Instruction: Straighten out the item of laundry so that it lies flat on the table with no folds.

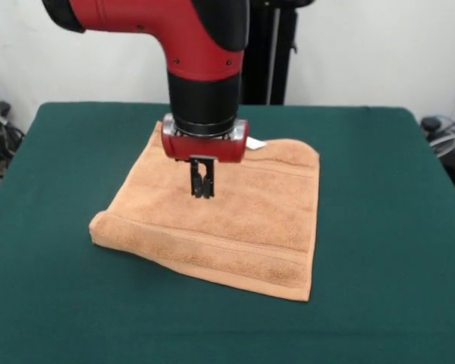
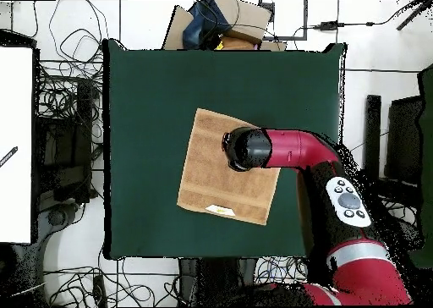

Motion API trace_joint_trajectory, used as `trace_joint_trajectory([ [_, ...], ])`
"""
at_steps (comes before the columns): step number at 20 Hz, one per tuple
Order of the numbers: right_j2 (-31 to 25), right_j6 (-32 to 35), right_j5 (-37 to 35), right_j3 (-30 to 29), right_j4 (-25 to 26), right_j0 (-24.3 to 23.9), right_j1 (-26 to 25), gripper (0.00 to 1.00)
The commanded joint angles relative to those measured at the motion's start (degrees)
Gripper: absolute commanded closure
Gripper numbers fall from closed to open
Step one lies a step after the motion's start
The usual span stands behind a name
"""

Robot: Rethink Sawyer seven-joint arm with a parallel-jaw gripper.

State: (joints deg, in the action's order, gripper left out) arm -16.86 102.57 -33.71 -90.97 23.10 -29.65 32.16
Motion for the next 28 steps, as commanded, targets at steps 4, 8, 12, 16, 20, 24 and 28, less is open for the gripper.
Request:
trace_joint_trajectory([
  [4, 3.7, 10.0, 7.0, 0.1, -1.4, -0.5, -6.9, 1.00],
  [8, 5.3, 10.7, 10.0, 1.1, -0.5, 0.6, -9.5, 1.00],
  [12, 6.2, 10.5, 11.4, 1.8, -1.2, 1.3, -10.8, 1.00],
  [16, 6.9, 10.4, 11.0, 1.8, -2.3, 2.5, -11.4, 1.00],
  [20, 7.3, 13.6, 11.9, -1.8, -4.8, 4.7, -10.2, 1.00],
  [24, 8.2, 18.3, 12.7, -7.1, -8.9, 8.6, -6.8, 1.00],
  [28, 8.2, 21.2, 14.4, -11.2, -13.2, 10.6, -4.9, 1.00],
])
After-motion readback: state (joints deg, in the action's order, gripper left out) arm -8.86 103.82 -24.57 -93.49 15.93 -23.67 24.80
